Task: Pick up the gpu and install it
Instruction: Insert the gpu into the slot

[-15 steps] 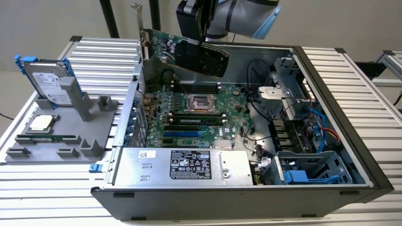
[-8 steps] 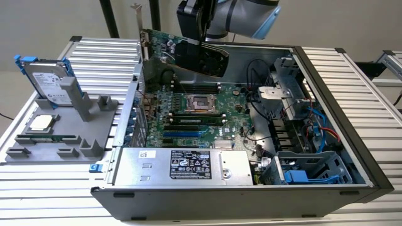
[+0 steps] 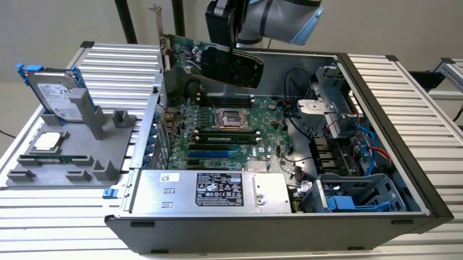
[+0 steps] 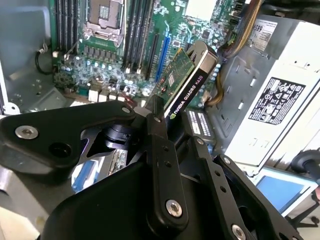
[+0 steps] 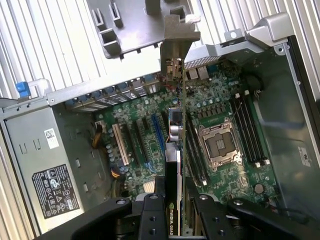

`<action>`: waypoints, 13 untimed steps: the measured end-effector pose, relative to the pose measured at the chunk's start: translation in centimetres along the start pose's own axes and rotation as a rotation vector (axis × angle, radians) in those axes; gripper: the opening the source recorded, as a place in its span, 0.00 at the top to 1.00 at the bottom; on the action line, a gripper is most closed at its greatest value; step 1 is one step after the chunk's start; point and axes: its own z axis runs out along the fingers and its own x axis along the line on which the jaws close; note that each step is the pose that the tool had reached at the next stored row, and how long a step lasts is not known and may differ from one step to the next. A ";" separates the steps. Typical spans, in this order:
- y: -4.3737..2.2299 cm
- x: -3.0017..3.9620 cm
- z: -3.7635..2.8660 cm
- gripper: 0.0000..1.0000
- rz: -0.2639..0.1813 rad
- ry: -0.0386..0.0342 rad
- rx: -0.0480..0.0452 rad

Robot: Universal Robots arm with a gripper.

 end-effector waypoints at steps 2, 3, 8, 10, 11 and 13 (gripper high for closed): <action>0.00 0.00 0.00 1.00 -0.015 0.0007 0.0000; -0.01 0.00 0.00 1.00 -0.025 0.0012 -0.0001; -0.01 0.00 -0.02 1.00 -0.071 0.0035 -0.0004; -0.01 -0.01 -0.04 1.00 -0.089 0.0042 -0.0004; -0.01 -0.01 -0.06 1.00 -0.098 0.0048 -0.0005; -0.01 0.00 -0.10 1.00 -0.116 0.0058 -0.0007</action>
